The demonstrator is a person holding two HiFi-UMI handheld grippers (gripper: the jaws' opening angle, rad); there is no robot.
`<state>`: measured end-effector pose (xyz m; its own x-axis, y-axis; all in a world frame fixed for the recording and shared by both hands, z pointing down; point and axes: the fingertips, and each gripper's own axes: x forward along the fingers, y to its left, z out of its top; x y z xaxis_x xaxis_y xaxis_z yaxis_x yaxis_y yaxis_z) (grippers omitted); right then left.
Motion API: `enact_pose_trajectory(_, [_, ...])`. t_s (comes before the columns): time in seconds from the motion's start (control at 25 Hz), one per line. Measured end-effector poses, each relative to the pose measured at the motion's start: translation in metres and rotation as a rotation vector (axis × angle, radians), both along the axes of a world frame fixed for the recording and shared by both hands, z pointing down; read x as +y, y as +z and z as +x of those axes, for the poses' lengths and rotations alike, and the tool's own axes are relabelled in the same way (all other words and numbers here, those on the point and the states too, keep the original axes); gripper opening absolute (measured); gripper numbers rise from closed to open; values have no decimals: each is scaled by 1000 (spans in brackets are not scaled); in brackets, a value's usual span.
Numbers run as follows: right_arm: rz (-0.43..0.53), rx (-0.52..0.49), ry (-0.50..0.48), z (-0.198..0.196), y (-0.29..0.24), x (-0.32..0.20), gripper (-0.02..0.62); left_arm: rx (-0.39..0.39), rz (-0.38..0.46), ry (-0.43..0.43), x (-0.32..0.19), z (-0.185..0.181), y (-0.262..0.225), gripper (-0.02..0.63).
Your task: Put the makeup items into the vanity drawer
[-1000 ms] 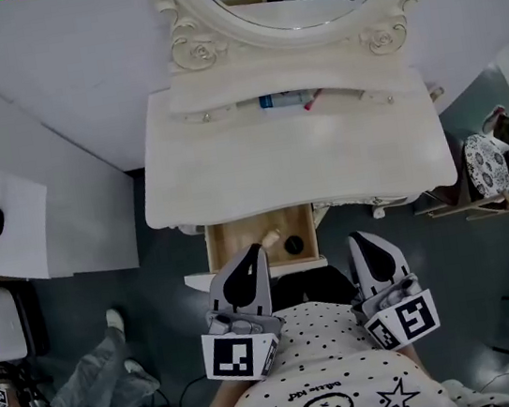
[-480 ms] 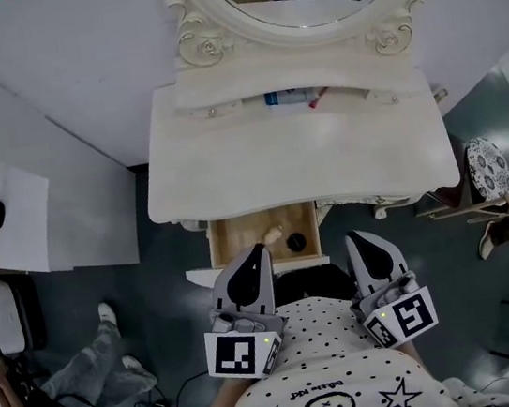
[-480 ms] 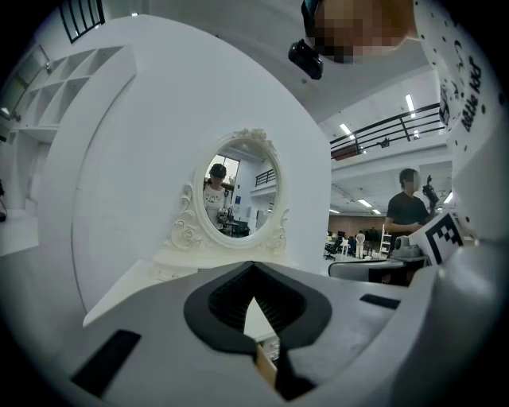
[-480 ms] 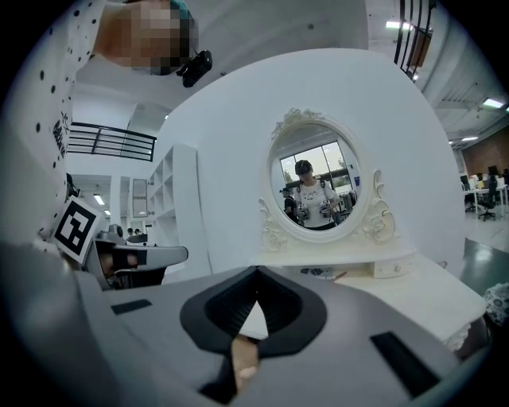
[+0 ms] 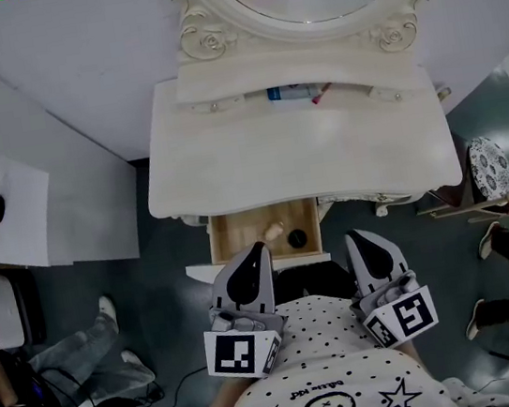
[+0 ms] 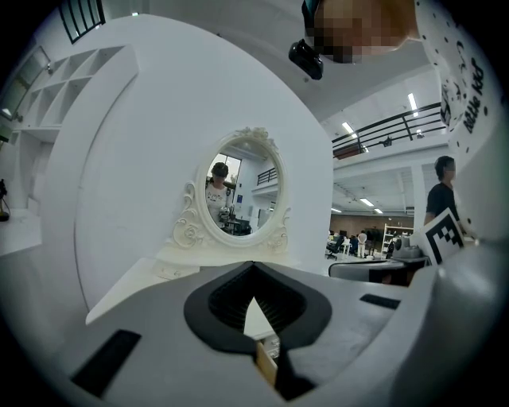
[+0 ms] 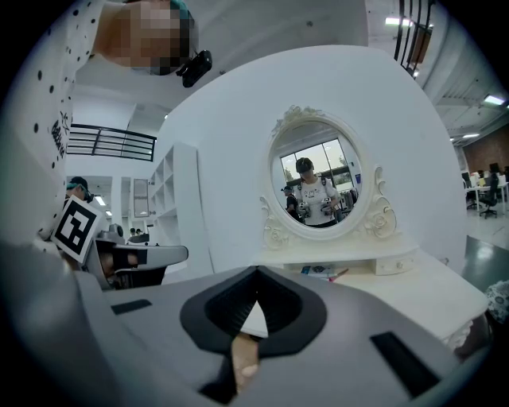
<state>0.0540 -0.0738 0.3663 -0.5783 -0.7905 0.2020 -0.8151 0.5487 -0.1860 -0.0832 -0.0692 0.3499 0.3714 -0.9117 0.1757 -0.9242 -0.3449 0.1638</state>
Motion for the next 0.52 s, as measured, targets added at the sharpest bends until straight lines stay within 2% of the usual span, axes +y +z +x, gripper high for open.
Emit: enact_pose_trajectory(0.52, [-11, -6, 2, 0, 3, -5, 8, 0, -4, 0, -5, -1, 2, -5])
